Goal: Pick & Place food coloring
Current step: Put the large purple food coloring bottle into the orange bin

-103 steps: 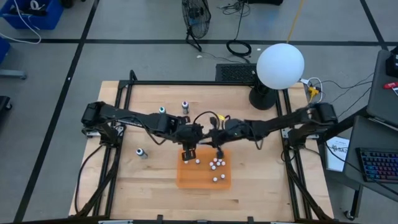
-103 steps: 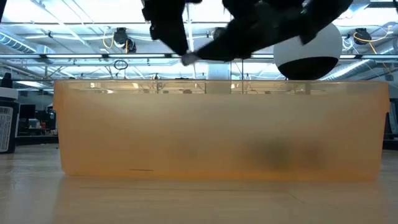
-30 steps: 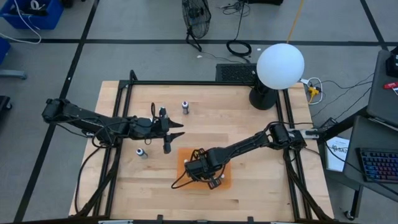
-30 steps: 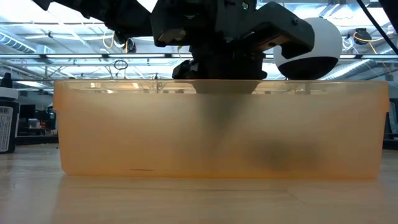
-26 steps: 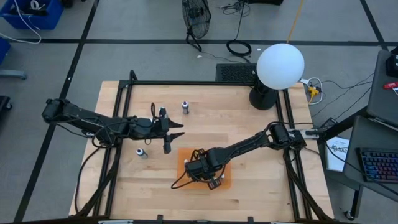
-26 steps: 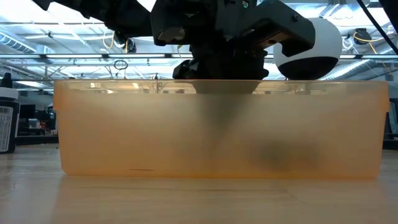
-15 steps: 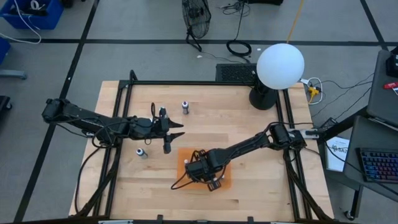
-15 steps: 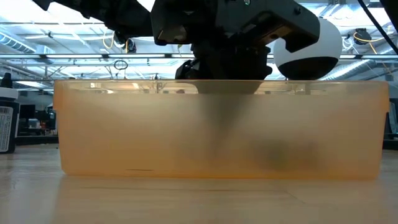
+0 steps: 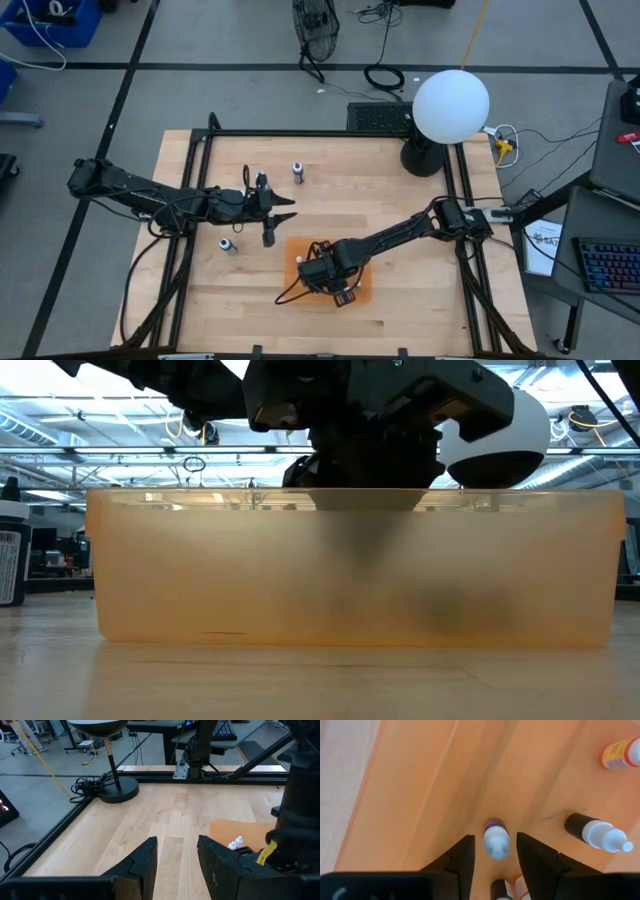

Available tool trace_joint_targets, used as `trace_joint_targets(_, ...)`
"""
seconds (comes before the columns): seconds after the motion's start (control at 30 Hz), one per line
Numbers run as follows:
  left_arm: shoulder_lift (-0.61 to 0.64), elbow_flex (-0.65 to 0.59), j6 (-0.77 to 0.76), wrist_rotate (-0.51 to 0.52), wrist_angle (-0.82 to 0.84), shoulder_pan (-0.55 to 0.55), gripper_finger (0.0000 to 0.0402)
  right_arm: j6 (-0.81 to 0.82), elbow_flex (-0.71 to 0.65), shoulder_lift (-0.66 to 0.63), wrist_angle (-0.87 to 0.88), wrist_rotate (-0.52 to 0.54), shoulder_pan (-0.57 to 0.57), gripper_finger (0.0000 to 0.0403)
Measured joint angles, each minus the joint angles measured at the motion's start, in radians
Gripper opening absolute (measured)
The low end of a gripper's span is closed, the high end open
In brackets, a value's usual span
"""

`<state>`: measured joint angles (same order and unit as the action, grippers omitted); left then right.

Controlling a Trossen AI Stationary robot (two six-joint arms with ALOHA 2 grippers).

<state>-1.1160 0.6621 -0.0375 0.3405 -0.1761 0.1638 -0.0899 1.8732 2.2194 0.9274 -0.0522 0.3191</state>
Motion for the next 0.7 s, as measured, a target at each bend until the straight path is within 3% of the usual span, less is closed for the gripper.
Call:
trace_joint_targets(0.13,0.0,0.0,0.0,0.0,0.0,0.0,0.0145,0.004,0.0,-0.041,0.018,0.024,0.0,0.0148)
trace_joint_targets(0.4,0.0,0.0,0.002,0.0,0.0,0.0,0.0145,0.03,0.0,-0.239,0.192,0.207,-0.006,0.0145)
trace_joint_targets(0.7,0.0,0.0,-0.002,0.001,0.0,0.0,0.0145,0.386,0.0,-0.55,0.418,0.205,0.016,0.0148)
